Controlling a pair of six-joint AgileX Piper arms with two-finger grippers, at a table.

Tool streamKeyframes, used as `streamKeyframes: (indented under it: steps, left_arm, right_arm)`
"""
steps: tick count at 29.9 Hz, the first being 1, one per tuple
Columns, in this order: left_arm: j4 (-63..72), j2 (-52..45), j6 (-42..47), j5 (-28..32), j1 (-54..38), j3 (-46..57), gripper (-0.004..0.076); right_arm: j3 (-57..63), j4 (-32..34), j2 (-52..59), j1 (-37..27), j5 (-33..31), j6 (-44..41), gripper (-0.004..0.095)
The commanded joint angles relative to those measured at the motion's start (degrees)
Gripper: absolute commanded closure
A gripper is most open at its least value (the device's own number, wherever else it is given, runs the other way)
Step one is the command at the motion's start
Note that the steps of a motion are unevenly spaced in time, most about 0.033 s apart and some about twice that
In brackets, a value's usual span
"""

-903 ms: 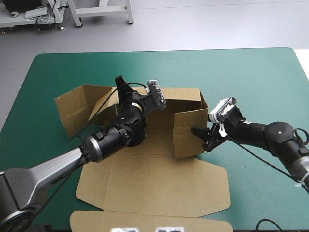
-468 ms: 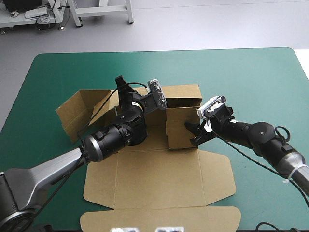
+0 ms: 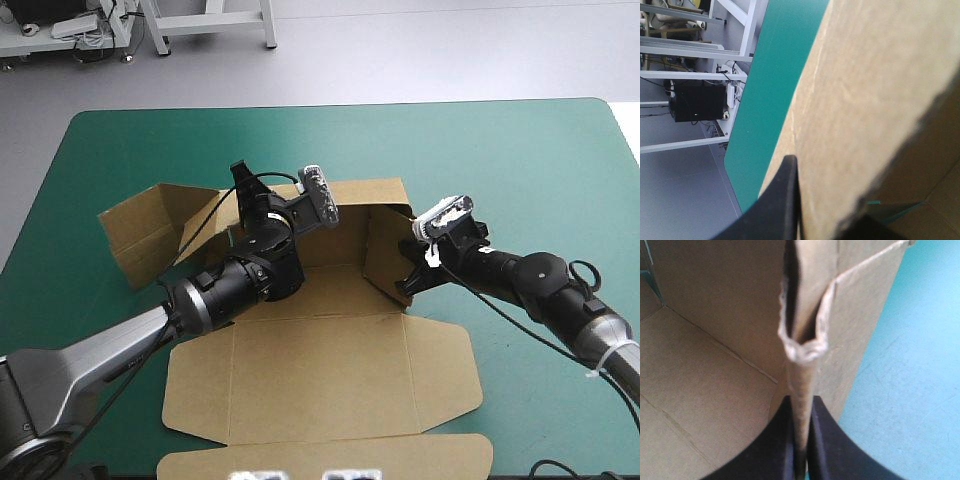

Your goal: Fold the box

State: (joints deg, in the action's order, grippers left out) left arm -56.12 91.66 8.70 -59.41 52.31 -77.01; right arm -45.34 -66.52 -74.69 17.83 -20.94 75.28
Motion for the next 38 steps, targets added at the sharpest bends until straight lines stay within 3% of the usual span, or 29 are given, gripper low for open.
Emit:
streamKeyframes:
  steps: [1, 7, 10, 16, 19, 27, 35, 38]
  left_arm:
    - [1.6, -2.4, 0.4, 2.1, 0.6, -1.7, 0.0731]
    - [10.0, -2.4, -8.1, 5.5, 0.6, -1.7, 0.0696]
    - [14.6, -2.7, -10.9, 7.5, 0.6, -1.7, 0.0596]
    - [16.7, -4.6, -11.2, 8.5, 0.6, -1.7, 0.0322]
    - [16.4, -5.8, -11.1, 10.4, 0.6, -1.7, 0.0246]
    - [16.6, -9.8, -10.5, 12.2, 2.5, -1.7, 0.0239]
    - [15.5, -13.5, -11.0, 12.1, 9.9, -1.7, 0.0244]
    - [14.2, -14.9, -11.7, 11.7, 12.6, -1.7, 0.0328]
  right_arm:
    - [-2.1, -0.8, 1.4, 0.3, -1.7, 0.0, 0.0926]
    - [-2.3, -0.8, 1.4, 0.3, 1.9, -0.8, 0.0925]
    - [-2.3, -0.8, 1.4, 0.3, 4.2, -0.8, 0.0925]
    - [-2.3, -0.8, 1.4, 0.3, 14.2, -2.3, 0.0926]
    - [-2.3, -0.8, 1.4, -0.3, 16.0, -2.3, 0.0926]
    - [-2.3, -0.8, -0.5, -4.3, 12.4, -3.5, 0.0926]
    - [-2.9, 1.0, -1.5, -4.3, 11.8, -3.7, 0.0926]
    - [-2.8, 1.0, -1.5, -4.3, 11.8, -3.7, 0.0926]
